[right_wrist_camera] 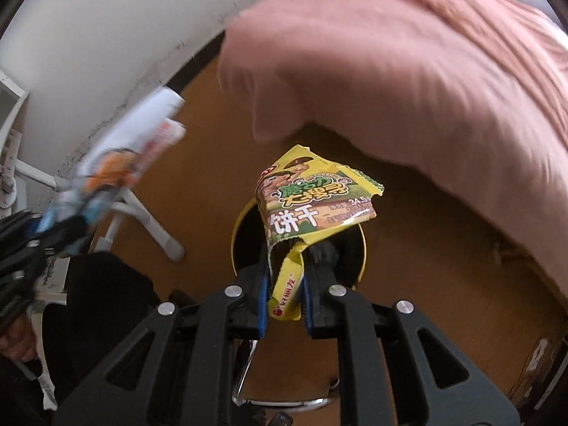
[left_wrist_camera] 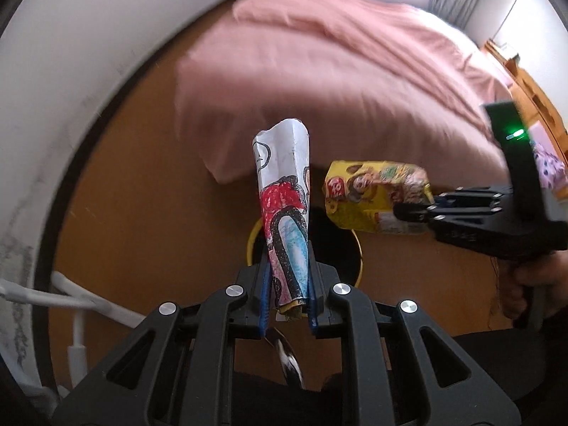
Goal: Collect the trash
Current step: 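Carry drawing and biscuit bag over the bin and open both grippers, then move both tools back over the desk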
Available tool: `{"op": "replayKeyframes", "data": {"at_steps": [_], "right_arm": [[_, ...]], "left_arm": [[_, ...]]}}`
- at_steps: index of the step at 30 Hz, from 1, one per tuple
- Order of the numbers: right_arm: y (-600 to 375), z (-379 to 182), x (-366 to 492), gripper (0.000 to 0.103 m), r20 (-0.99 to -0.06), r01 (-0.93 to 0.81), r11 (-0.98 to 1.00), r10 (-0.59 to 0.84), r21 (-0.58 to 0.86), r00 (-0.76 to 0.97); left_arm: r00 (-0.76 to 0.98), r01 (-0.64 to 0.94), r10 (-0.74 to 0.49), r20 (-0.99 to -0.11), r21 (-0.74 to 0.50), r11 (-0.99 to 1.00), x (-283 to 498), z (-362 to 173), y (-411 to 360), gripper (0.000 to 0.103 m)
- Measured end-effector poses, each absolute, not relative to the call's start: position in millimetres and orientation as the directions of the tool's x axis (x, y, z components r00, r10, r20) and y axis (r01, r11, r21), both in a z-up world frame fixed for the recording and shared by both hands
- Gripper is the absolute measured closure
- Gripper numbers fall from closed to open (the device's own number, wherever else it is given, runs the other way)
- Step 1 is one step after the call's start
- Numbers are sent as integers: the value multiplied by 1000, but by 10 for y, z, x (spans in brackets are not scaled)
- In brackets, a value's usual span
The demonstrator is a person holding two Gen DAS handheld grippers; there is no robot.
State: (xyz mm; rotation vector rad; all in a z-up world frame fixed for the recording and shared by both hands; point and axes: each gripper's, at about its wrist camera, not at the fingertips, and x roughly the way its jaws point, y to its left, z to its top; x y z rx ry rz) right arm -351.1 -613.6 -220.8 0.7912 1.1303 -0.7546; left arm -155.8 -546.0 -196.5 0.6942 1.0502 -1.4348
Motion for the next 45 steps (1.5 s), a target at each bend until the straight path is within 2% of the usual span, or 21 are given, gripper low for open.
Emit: {"op": "replayKeyframes", "data": {"at_steps": [9, 16, 17, 18, 19, 20, 21, 26, 28, 34, 40, 45], "right_arm": [[-6135, -2441, -3799, 88, -972, 869, 461, -50, 182, 230], [-6124, -2422, -3877, 86, -966, 872, 444, -52, 206, 255], [-6124, -2413, -3874, 83, -963, 872, 440, -53, 214, 263], [-6129, -2396, -3878, 62, -961, 872, 437, -55, 219, 269], [-6131, -2363, -3884, 36, -959, 874, 434, -70, 218, 274], [-6132, -2319, -3888, 32, -955, 875, 434, -91, 215, 281], [-6134, -2274, -3887, 32, -951, 873, 438, -109, 215, 289], [-6174, -2142, -3901, 32, -939, 873, 432, -140, 226, 313], [-6167, -2095, -3887, 32, -938, 872, 439, -156, 216, 310], [-6130, -1779, -3757, 32, -918, 863, 479, -248, 161, 309], [-5992, -1076, -3259, 31, -849, 797, 584, -335, 153, 408], [-5679, -494, -2464, 31, -783, 662, 730, -308, 169, 540]], "left_arm": [[-200, 972, -340, -919, -228, 46, -1739, -2476, -5770, 88], [-199, 976, -365, -909, -219, 12, -1888, -2443, -5817, 84], [-193, 977, -370, -909, -214, 16, -1899, -2426, -5839, 82], [-181, 979, -378, -908, -202, 18, -1899, -2405, -5854, 76], [-170, 981, -384, -907, -192, 19, -1916, -2384, -5861, 67], [-161, 983, -394, -905, -184, 19, -1921, -2351, -5853, 63], [-160, 983, -399, -903, -182, 16, -1933, -2325, -5840, 58], [-140, 984, -443, -885, -172, 33, -1911, -2124, -5752, 44], [-112, 987, -468, -877, -151, 47, -1894, -2003, -5696, 34], [-1, 991, -533, -846, -71, 111, -1798, -1514, -5464, 18], [196, 963, -608, -770, 35, 267, -1442, -763, -4941, 15], [342, 888, -615, -710, 31, 459, -905, -179, -4227, 13]]}}
